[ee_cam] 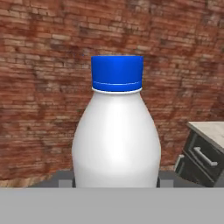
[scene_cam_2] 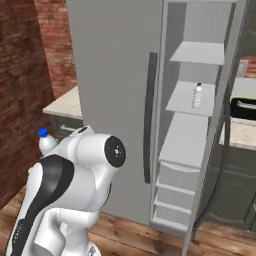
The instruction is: Take the bottled waters from the counter and place them in the freezer to freeze. Close the freezer door after placing the bottles.
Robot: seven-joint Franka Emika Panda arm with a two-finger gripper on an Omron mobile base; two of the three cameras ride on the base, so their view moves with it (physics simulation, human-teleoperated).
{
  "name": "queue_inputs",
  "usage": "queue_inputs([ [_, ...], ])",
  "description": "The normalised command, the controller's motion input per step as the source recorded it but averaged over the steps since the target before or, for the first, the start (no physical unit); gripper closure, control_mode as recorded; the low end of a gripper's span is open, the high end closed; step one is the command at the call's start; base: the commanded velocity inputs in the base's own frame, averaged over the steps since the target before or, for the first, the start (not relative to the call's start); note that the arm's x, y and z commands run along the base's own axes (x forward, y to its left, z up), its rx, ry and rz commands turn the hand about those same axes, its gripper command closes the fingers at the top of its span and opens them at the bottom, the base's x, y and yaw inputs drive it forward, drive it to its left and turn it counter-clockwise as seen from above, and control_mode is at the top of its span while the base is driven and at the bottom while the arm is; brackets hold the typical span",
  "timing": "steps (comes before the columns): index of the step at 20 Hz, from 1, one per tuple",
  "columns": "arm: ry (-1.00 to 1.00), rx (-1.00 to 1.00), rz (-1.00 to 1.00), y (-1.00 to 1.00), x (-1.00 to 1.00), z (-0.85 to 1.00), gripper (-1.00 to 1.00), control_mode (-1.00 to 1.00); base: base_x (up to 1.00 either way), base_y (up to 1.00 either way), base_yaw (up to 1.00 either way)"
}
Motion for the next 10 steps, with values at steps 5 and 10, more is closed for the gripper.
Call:
queue_inputs([
  [5,0.0,0.0,0.0,0.0,0.0,0.0,1.0,1.0,0.42,0.48,-0.78],
  [10,0.0,0.0,0.0,0.0,0.0,0.0,1.0,1.0,0.4,0.46,-0.77],
])
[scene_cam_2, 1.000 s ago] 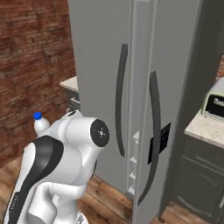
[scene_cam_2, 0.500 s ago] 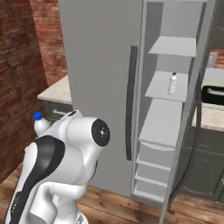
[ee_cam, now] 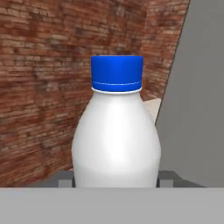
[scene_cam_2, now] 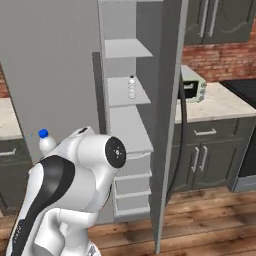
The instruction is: Take the bottled waters from the counter and place them in the freezer to freeze. Close the freezer door after placing the bottles.
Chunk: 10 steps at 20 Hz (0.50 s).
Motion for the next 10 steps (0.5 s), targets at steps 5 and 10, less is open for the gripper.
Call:
queue_inputs([
  [5,0.0,0.0,0.0,0.0,0.0,0.0,1.0,1.0,0.47,0.54,-0.64],
  [10,0.0,0.0,0.0,0.0,0.0,0.0,1.0,1.0,0.46,0.53,-0.34],
])
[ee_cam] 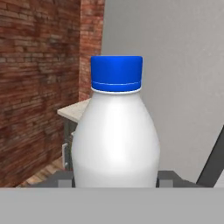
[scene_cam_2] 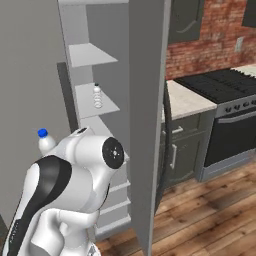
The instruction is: Take the bottled waters from the counter and place them in the freezer to freeze. Close the freezer door after placing the bottles.
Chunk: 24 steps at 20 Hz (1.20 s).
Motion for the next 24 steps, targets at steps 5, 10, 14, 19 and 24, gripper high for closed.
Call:
queue_inputs([
  [5,0.0,0.0,0.0,0.0,0.0,0.0,1.0,1.0,0.18,-0.05,-0.18],
  [10,0.0,0.0,0.0,0.0,0.0,0.0,1.0,1.0,0.0,-0.15,-0.22],
  [14,0.0,0.0,0.0,0.0,0.0,0.0,1.0,1.0,0.08,0.0,-0.22],
  [19,0.0,0.0,0.0,0.0,0.0,0.0,1.0,1.0,0.37,0.0,-0.32],
  [24,0.0,0.0,0.0,0.0,0.0,0.0,1.0,1.0,0.5,0.07,-0.32],
])
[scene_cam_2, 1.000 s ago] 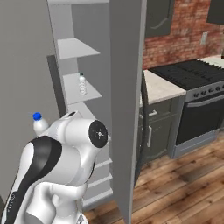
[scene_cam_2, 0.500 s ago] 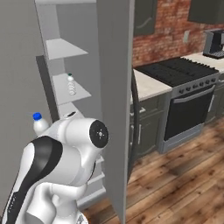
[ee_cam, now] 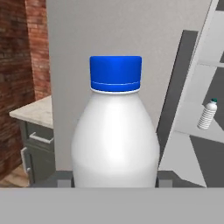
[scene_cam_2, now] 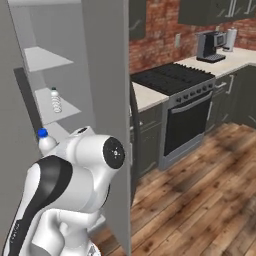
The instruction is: Take the bottled waters from the counter and place them in the freezer to freeze. Close the freezer door after placing the bottles.
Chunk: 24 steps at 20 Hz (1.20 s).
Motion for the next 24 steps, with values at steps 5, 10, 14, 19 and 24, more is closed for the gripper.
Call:
queue_inputs([
  [5,0.0,0.0,0.0,0.0,0.0,0.0,1.0,1.0,0.61,0.24,-0.26],
  [10,0.0,0.0,0.0,0.0,0.0,0.0,1.0,1.0,0.62,0.1,-0.17],
  [14,0.0,0.0,0.0,0.0,0.0,0.0,1.0,1.0,0.62,0.0,-0.06],
  [19,0.0,0.0,0.0,0.0,0.0,0.0,1.0,1.0,0.54,0.0,-0.07],
  [24,0.0,0.0,0.0,0.0,0.0,0.0,1.0,1.0,0.23,0.07,-0.07],
])
